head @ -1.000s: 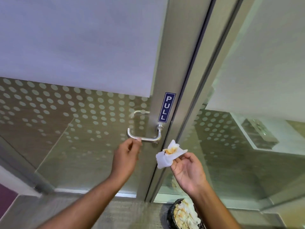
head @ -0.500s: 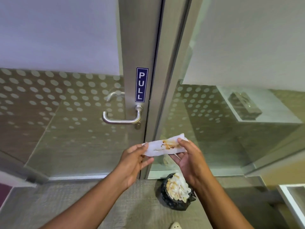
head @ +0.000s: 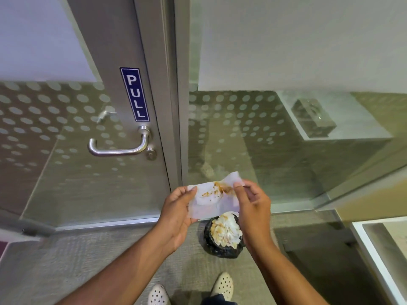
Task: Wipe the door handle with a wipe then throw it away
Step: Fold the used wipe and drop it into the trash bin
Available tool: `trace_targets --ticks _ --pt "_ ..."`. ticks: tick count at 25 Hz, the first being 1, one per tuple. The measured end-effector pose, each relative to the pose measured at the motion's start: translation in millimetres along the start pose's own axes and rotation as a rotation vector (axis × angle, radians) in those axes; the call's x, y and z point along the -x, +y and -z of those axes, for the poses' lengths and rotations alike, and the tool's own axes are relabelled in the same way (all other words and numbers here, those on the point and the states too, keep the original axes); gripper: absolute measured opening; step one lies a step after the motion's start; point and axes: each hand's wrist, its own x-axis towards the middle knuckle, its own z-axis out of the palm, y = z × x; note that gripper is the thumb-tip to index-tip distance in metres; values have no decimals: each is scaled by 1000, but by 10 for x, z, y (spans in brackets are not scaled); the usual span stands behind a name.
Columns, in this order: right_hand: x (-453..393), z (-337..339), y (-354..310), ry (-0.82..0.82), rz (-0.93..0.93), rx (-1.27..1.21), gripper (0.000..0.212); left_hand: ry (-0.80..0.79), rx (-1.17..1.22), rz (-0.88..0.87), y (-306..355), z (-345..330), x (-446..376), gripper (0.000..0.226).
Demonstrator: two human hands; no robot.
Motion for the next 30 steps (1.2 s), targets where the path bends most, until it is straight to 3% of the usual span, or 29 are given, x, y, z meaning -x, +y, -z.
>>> trace_targets --ticks 3,5,7,9,10,13,15,17,19,22,26,30 --pt "48 80 95 -211 204 383 19 -106 129 76 -99 -246 -3 21" --pt "55 138 176 -259 266 596 26 -140 204 142 -121 -388 13 37" --pt "39 196 195 -277 314 697 31 -142 209 131 -143 -491 6 30" --pt "-24 262 189 -273 292 614 27 -117 192 64 -197 -570 -35 15" --pt "-70 298 177 -257 224 503 22 -95 184 27 -226 -606 -66 18" --pt "-259 398 127 -207 -124 122 32 -54 158 -52 -283 -694 -162 33" --pt "-403 475 118 -265 -372 -111 40 -35 96 -103 -325 -713 -224 35" --pt "-529 535 115 -285 -468 -158 33 8 -112 -202 -383 -708 -279 32" --pt "-609 561 124 -196 -404 -28 22 44 -347 -312 -459 -689 -339 32" --pt "-631 592 155 -135 -170 200 26 28 -513 -339 -598 -702 -400 34" --pt "-597 648 280 -177 39 282 36 -50 -276 -107 -766 -790 -467 15" --pt "-570 758 421 -260 119 309 38 70 -97 -30 -849 -871 -562 21"
